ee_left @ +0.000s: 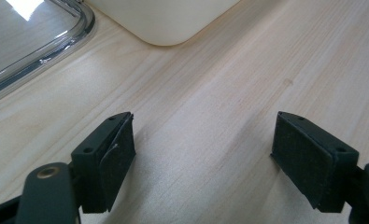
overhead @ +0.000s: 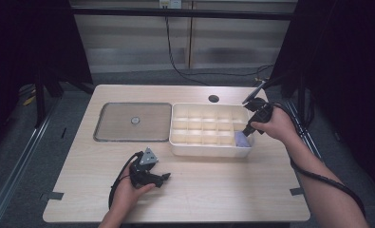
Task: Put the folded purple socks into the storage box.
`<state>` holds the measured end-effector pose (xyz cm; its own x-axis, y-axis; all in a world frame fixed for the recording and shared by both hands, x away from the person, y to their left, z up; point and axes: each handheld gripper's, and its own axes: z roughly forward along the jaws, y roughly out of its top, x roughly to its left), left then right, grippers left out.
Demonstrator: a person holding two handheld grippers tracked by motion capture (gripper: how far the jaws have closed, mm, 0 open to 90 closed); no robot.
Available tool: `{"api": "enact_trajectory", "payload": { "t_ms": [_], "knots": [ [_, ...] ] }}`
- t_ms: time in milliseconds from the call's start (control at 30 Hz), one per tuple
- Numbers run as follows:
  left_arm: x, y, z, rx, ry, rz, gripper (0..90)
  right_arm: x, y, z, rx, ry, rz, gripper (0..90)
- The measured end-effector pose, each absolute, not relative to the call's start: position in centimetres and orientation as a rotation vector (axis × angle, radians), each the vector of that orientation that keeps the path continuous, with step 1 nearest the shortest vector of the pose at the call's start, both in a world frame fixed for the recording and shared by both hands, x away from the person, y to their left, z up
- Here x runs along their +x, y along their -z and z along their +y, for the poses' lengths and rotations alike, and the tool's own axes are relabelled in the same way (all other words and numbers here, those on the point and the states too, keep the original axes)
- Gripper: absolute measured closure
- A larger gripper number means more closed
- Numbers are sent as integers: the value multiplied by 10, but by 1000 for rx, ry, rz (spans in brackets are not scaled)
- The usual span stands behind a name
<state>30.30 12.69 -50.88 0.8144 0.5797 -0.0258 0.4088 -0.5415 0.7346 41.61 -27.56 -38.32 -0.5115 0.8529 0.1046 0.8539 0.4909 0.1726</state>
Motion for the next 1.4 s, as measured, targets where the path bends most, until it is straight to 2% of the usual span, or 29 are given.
{"api": "enact_trajectory", "payload": {
  "t_ms": [300, 400, 600, 1033, 1400],
  "knots": [
    [303, 509, 127, 2218, -282, 723, 208, 424, 378, -267, -1529, 299, -2720, 718],
    [303, 509, 127, 2222, -280, 722, 208, 427, 377, -264, -1532, 287, -2725, 782],
    [303, 509, 127, 2221, -280, 722, 208, 431, 379, -263, -1537, 275, -2722, 810],
    [303, 509, 127, 2222, -280, 722, 208, 436, 385, -258, -1528, 277, -2731, 867],
    [303, 509, 127, 2218, -281, 723, 208, 438, 391, -255, -1527, 270, -2734, 864]
  ]
}}
